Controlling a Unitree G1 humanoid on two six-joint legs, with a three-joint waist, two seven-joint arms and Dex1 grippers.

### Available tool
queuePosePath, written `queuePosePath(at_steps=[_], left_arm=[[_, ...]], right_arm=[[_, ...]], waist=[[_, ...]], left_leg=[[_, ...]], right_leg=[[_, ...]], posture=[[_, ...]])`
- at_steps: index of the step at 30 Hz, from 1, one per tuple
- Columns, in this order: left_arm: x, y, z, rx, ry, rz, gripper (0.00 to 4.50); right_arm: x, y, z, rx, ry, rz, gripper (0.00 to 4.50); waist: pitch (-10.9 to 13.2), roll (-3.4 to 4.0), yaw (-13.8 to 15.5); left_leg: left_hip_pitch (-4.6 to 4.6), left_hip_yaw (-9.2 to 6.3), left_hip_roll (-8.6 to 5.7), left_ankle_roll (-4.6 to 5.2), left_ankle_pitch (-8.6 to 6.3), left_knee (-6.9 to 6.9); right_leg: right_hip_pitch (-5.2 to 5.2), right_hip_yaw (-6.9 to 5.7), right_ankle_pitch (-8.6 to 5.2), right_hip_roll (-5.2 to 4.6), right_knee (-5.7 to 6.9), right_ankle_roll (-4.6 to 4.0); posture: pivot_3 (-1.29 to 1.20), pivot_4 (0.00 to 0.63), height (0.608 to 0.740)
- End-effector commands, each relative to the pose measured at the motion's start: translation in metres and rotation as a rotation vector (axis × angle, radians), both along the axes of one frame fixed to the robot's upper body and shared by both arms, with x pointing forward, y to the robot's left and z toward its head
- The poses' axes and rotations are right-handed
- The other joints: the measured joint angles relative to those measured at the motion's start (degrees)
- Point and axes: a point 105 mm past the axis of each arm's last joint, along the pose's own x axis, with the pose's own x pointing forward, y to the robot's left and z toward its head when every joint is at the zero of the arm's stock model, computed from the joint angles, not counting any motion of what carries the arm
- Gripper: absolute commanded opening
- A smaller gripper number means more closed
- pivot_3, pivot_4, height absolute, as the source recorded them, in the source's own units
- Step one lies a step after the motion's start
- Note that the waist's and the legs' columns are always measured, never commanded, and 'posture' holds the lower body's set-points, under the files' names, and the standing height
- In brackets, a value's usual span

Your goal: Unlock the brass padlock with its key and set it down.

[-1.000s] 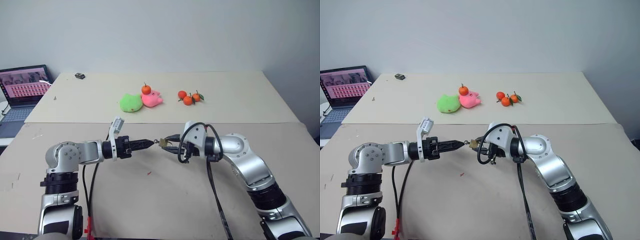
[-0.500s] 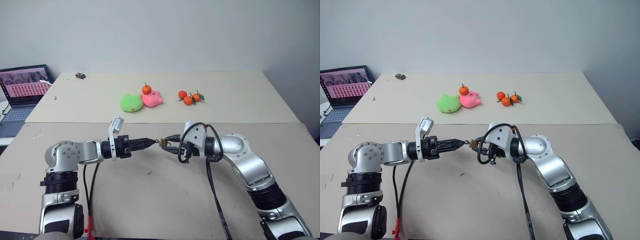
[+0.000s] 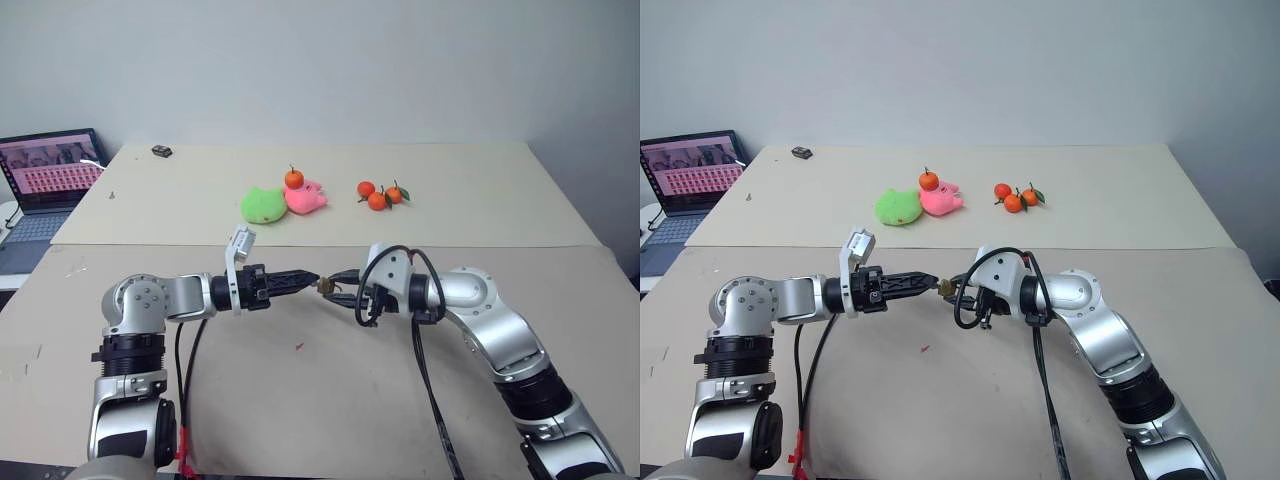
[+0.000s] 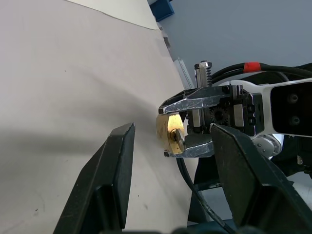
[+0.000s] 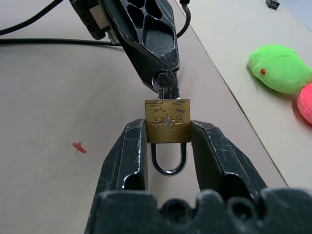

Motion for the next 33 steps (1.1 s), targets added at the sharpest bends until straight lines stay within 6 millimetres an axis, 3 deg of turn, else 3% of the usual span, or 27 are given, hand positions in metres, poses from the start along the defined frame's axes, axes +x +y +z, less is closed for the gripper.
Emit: queuePosePath(at_steps=[1, 2, 5, 10, 21, 24, 27, 33], left_arm=[[0.002, -0.003, 0.01, -0.008, -0.046, -0.017, 2.61], [0.002, -0.003, 0.01, -0.007, -0.046, -0.019, 2.61], [0.002, -0.003, 0.01, -0.005, -0.047, -0.022, 1.8], [0.001, -0.002, 0.011, -0.007, -0.048, -0.025, 0.02], [0.0, -0.005, 0.007, 0.042, -0.084, -0.042, 0.02], [-0.015, -0.01, 0.003, 0.14, -0.234, -0.148, 0.02], [-0.026, -0.014, 0.001, 0.194, -0.417, -0.24, 0.02], [-0.035, -0.014, -0.008, 0.29, -0.626, -0.36, 0.02]], right_arm=[[-0.002, 0.001, 0.014, 0.018, -0.053, 0.008, 0.92], [-0.002, 0.001, 0.015, 0.017, -0.053, 0.007, 0.92], [-0.002, 0.001, 0.014, 0.017, -0.052, 0.006, 0.92], [-0.002, 0.001, 0.015, 0.017, -0.053, 0.005, 0.92], [-0.001, 0.002, 0.015, 0.016, -0.053, 0.007, 0.92], [-0.001, 0.002, 0.015, 0.015, -0.053, 0.007, 0.92], [-0.001, 0.002, 0.016, 0.015, -0.053, 0.008, 0.92], [-0.003, 0.002, 0.016, 0.014, -0.051, 0.01, 0.92]], waist=[[0.0, 0.0, 0.01], [0.01, 0.0, 0.0], [0.02, -0.01, 0.01], [0.04, -0.02, 0.06], [0.06, -0.02, 0.05], [0.11, 0.0, -0.1], [0.13, 0.1, -0.14], [0.15, 0.11, 0.13]], left_leg=[[0.0, 0.0, 0.0, 0.0, 0.0, 0.0], [0.0, 0.0, 0.02, 0.0, 0.0, 0.0], [-0.01, 0.0, 0.02, 0.0, 0.0, 0.01], [-0.07, 0.0, -0.01, -0.07, -0.01, 0.07], [-0.12, 0.0, -0.01, -0.09, -0.01, 0.07], [-0.11, 0.0, 0.0, -0.22, 0.02, 0.04], [-0.18, 0.01, 0.08, -1.06, -0.06, -0.04], [-0.3, 0.04, 0.04, -1.1, -0.07, 0.06]], right_leg=[[0.0, 0.0, 0.0, 0.0, 0.0, 0.0], [-0.01, -0.01, 0.0, 0.02, 0.0, 0.0], [-0.01, -0.01, 0.0, 0.01, 0.01, 0.0], [-0.03, -0.01, 0.0, -0.02, 0.0, 0.01], [-0.06, -0.01, 0.0, -0.02, 0.0, 0.01], [-0.07, -0.01, 0.0, 0.0, 0.0, 0.01], [-0.06, 0.04, 0.0, 0.05, 0.0, 0.0], [-0.07, 0.04, -0.02, 0.01, -0.1, 0.05]], posture=[[0.0, 0.15, 0.66], [0.0, 0.15, 0.66], [0.0, 0.15, 0.66], [0.0, 0.15, 0.66], [0.0, 0.15, 0.66], [0.0, 0.15, 0.66], [0.0, 0.15, 0.66], [0.0, 0.15, 0.66]])
